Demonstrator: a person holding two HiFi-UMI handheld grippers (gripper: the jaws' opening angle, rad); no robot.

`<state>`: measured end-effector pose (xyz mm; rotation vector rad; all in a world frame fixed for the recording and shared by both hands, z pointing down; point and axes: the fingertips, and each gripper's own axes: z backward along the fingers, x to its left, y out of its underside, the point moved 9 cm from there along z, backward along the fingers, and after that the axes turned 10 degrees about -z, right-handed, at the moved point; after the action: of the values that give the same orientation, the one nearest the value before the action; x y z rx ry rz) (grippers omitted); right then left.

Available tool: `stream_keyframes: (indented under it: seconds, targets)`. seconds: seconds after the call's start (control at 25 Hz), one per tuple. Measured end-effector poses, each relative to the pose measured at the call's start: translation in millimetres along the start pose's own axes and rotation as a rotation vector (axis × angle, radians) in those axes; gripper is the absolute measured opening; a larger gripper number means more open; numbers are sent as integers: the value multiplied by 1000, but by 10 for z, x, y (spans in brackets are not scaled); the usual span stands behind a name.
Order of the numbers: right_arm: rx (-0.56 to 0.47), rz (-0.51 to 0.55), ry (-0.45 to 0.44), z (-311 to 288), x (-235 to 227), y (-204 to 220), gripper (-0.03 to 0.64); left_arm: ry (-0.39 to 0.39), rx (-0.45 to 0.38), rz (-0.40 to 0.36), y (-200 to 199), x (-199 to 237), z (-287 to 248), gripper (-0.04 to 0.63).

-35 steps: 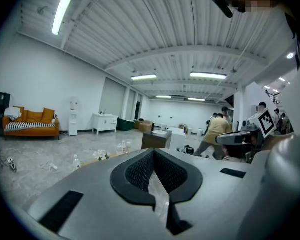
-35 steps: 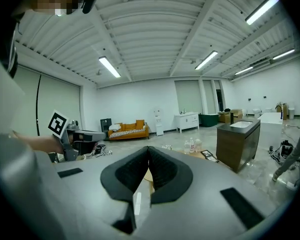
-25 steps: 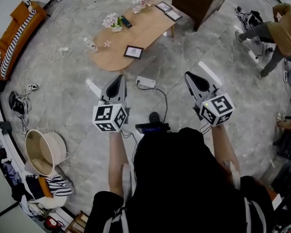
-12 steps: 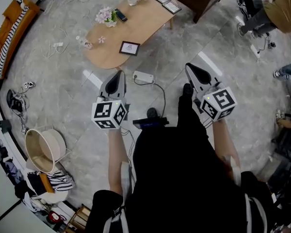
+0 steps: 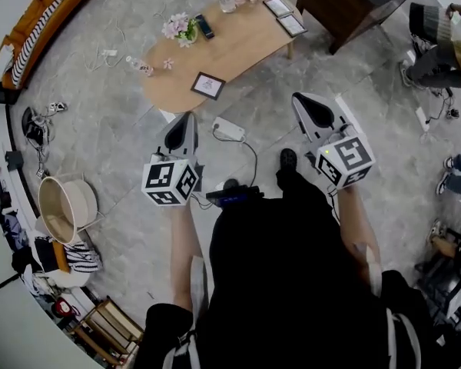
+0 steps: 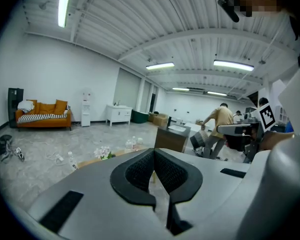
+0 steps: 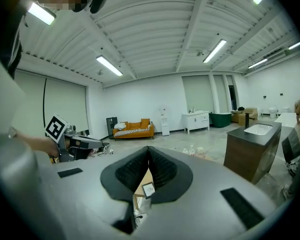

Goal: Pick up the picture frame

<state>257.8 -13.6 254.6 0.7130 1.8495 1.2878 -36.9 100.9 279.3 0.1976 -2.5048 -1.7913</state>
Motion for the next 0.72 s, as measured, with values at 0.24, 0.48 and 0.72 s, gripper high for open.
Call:
stream_keyframes:
  seconds: [0.24,0.48,0.72]
  targets:
    - [39,-9,-97,-81,-860,-174,14,-84,20,115,-32,-446,-435,12]
    - [94,-1,-182,-331,-1191,-186,14,-175,92,90,-37,-591,-589,12]
    - [160,10,-240,-759,-1194,-128,14,-220,121,122,115,-397,-723,12]
